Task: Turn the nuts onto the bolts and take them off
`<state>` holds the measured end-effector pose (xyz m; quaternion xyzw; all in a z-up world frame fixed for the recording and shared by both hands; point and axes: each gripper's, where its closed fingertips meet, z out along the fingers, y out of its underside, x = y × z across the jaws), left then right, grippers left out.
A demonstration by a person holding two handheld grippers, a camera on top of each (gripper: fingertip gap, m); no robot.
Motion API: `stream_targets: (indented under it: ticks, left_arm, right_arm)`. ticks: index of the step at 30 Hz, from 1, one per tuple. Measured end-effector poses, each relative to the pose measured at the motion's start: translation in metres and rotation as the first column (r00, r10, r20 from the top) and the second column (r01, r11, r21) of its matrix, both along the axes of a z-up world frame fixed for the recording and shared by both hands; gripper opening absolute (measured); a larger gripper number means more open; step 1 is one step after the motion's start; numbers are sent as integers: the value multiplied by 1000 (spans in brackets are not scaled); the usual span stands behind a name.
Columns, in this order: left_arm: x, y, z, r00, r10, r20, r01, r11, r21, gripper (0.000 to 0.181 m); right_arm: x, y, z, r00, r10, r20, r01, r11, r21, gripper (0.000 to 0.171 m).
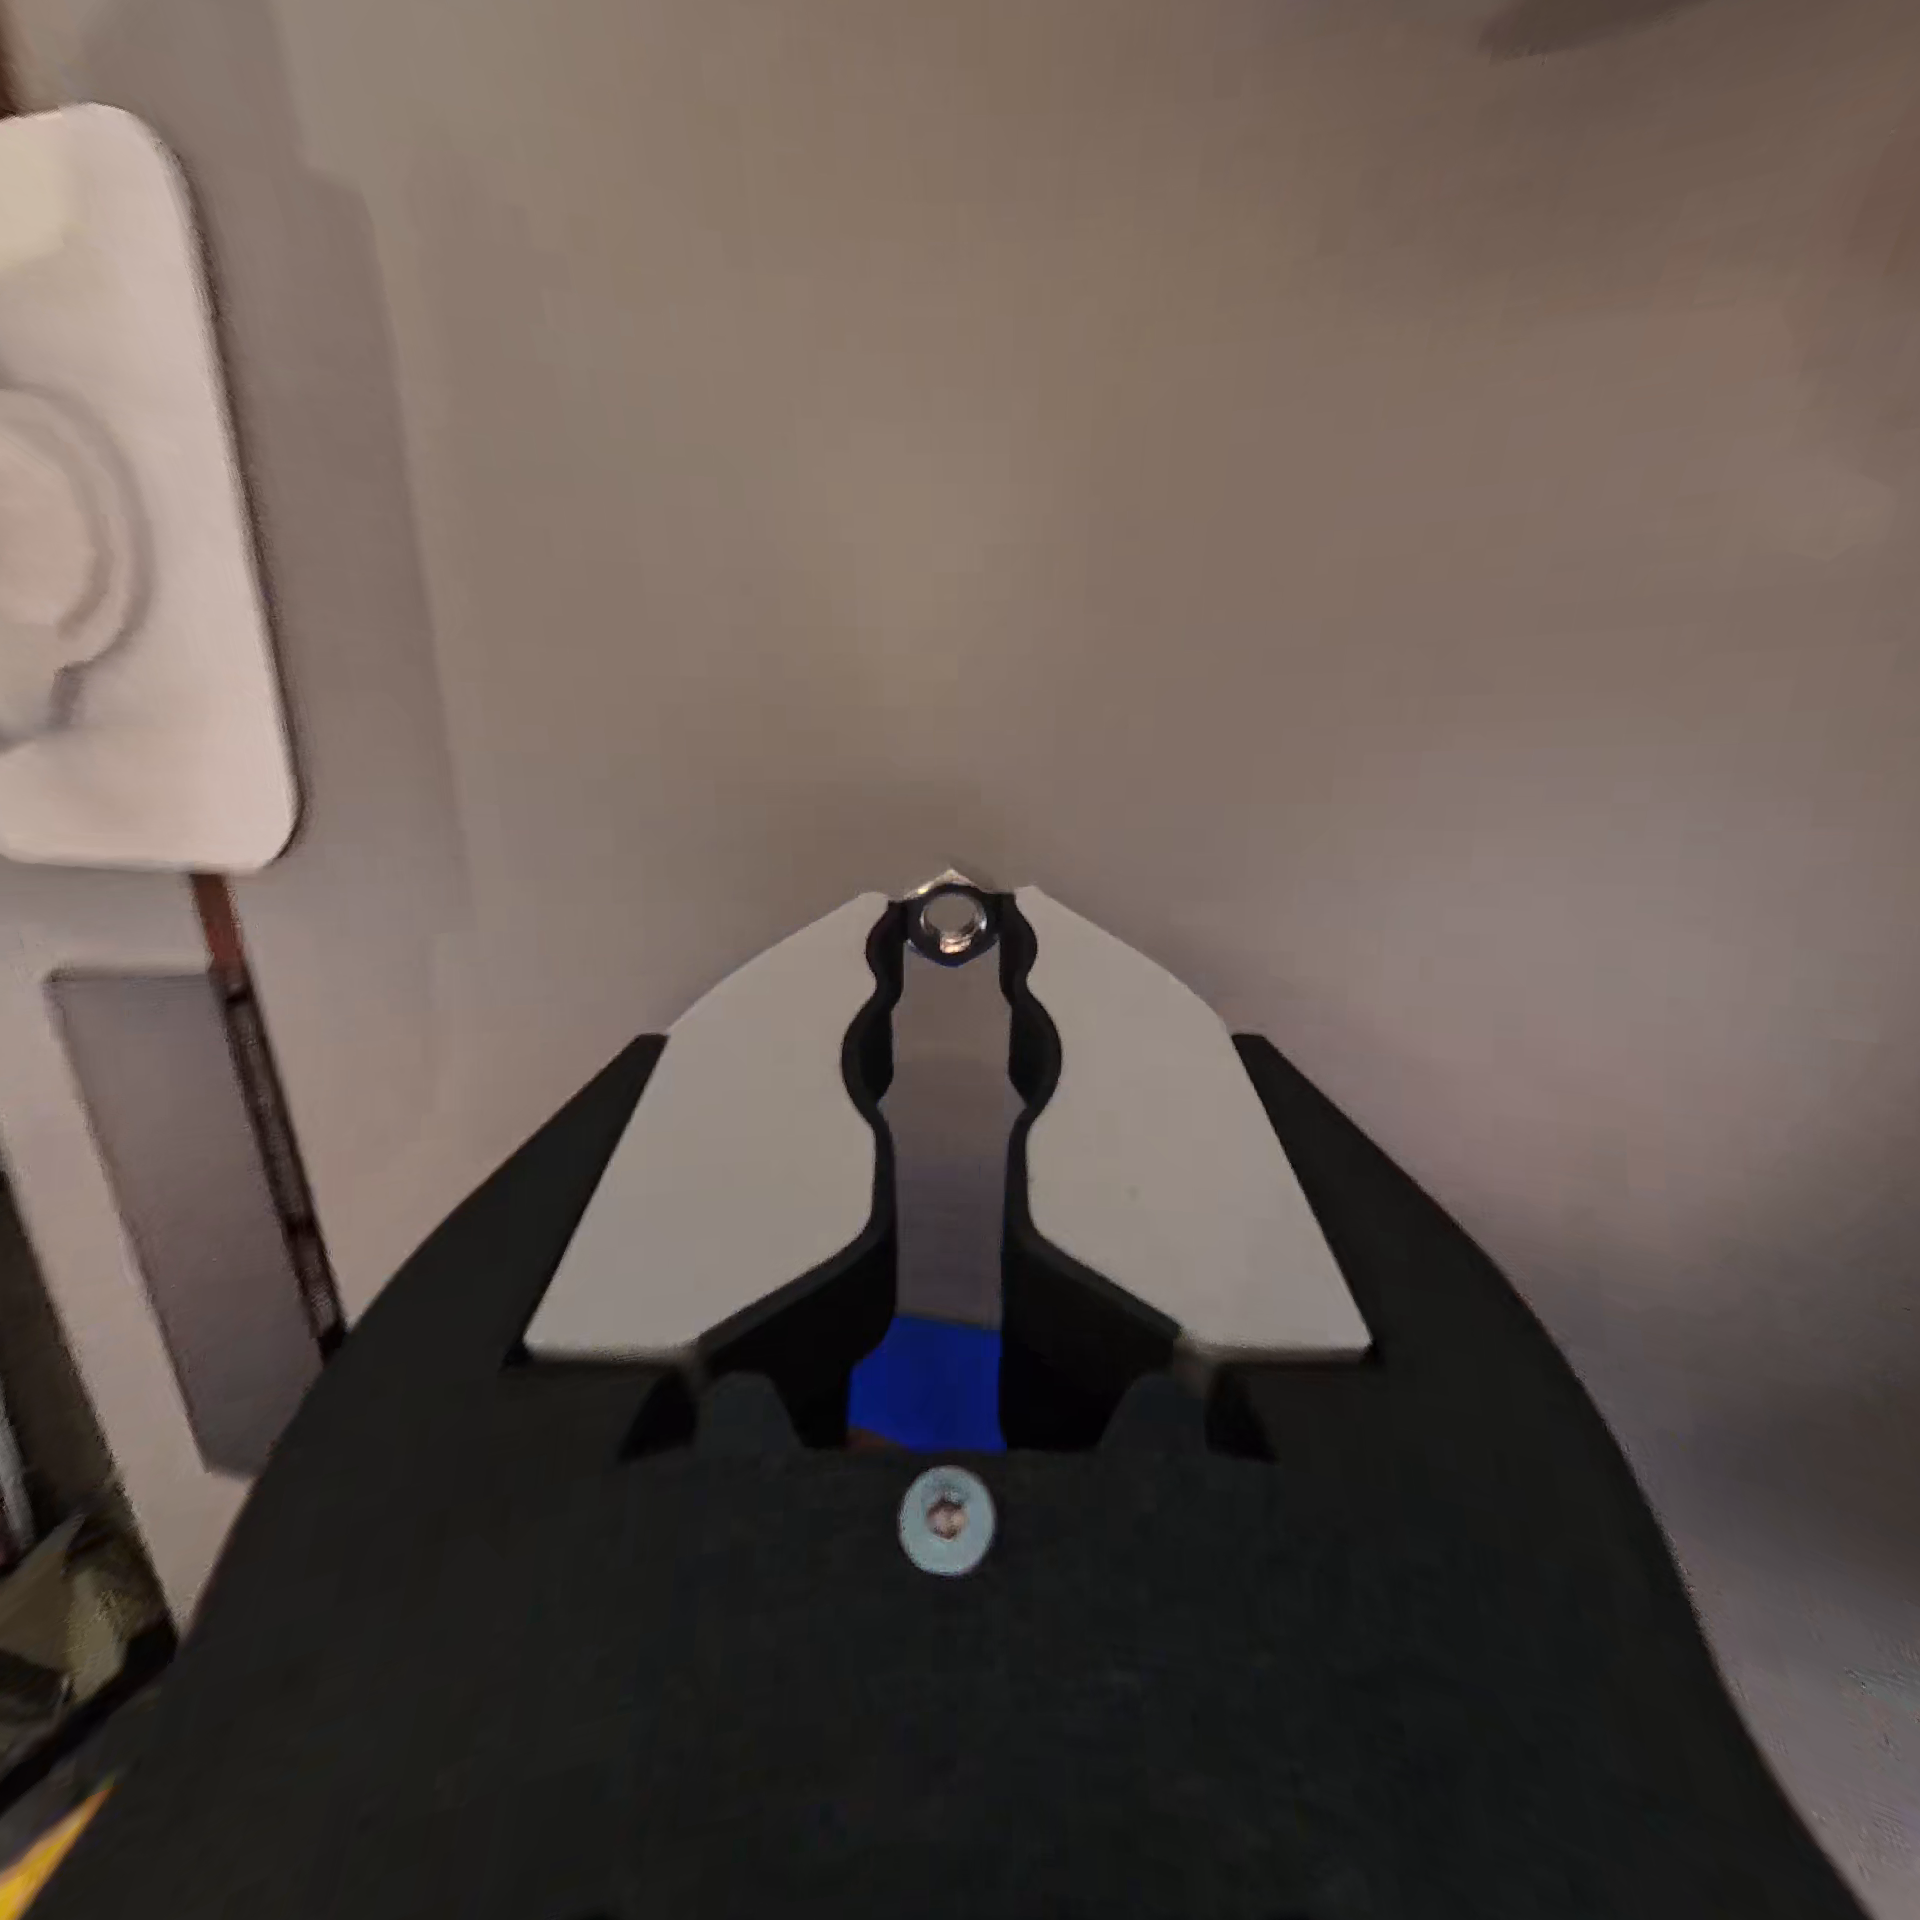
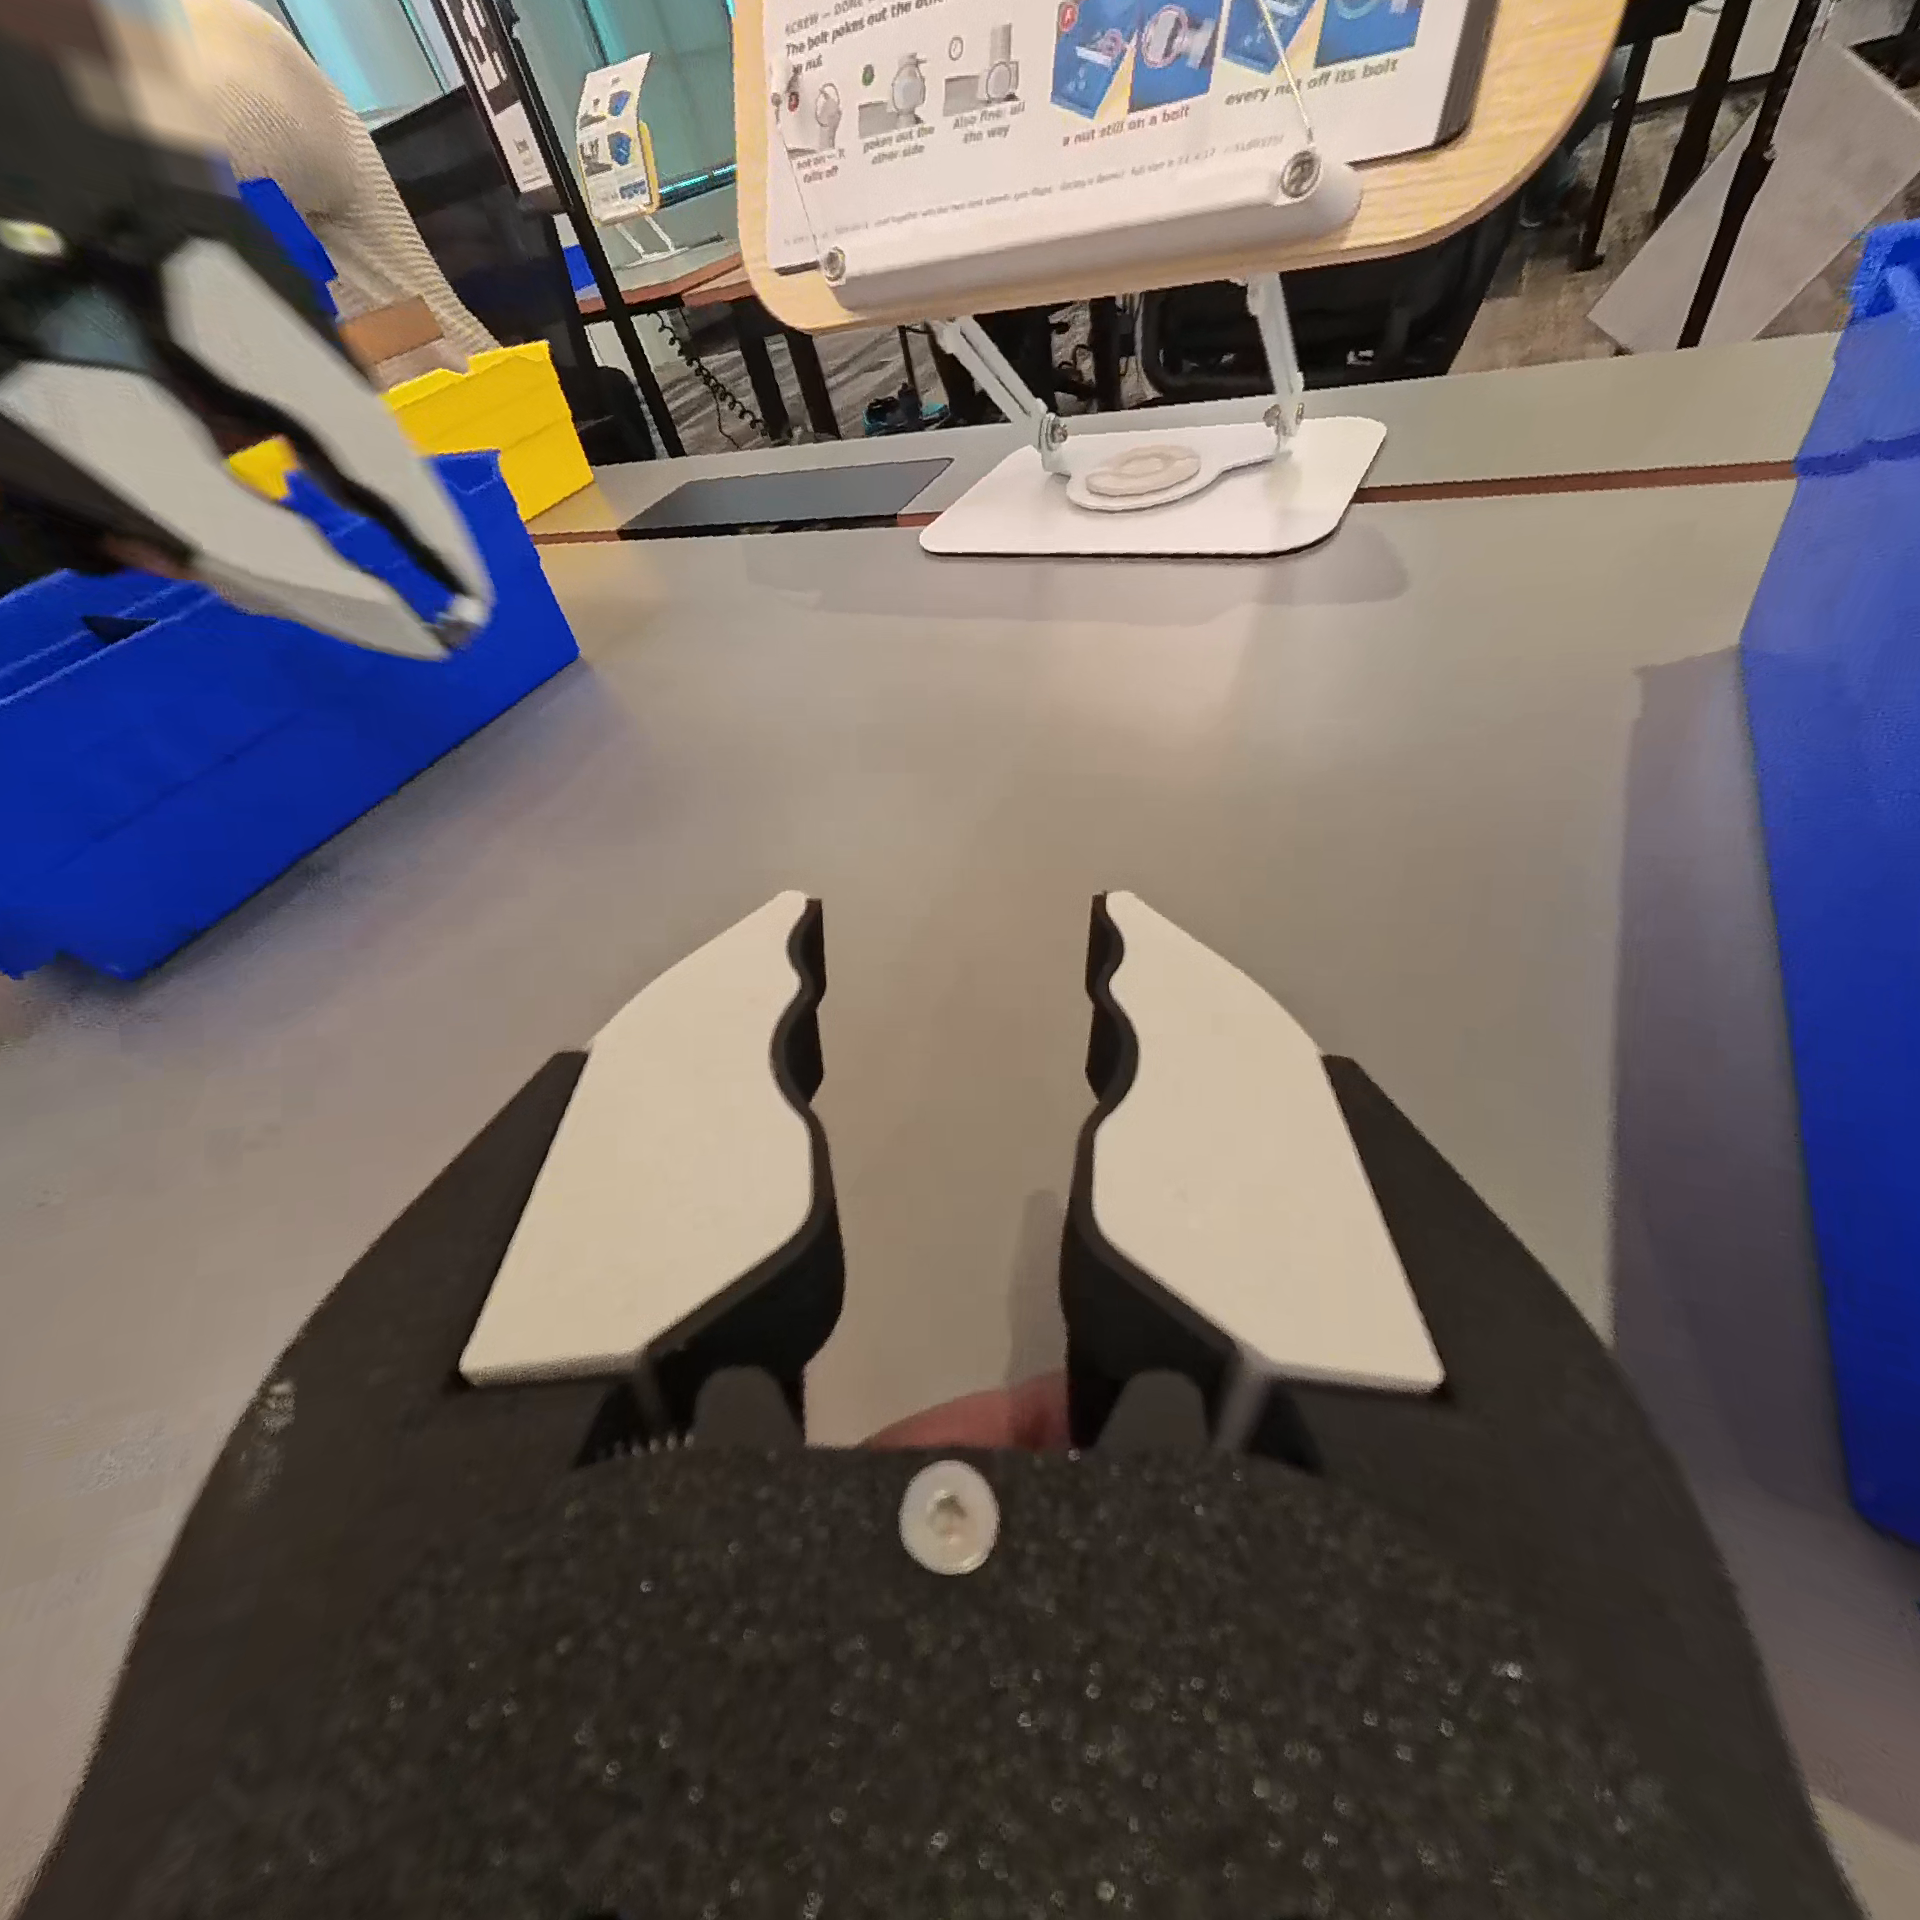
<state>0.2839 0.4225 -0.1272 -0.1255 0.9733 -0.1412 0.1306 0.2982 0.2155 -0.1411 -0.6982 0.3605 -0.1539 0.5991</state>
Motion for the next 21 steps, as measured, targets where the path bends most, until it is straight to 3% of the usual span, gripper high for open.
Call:
stream_targets:
  ticks: [9,13,21]
  left_arm:
    - [77,-71,-58,981,-50,-188,64,996,69,17]
    - [90,-73,-75,977,-42,-209,79,982,172,17]
    - [100,-65,-90,975,-11,-224,63,972,228,17]
  right_arm:
    - [-5,6,1,997,-1,76,7,997,-81,47]
    - [-6,6,1,996,2,84,5,996,-85,47]
    - [-7,6,2,997,9,82,-3,997,-77,45]
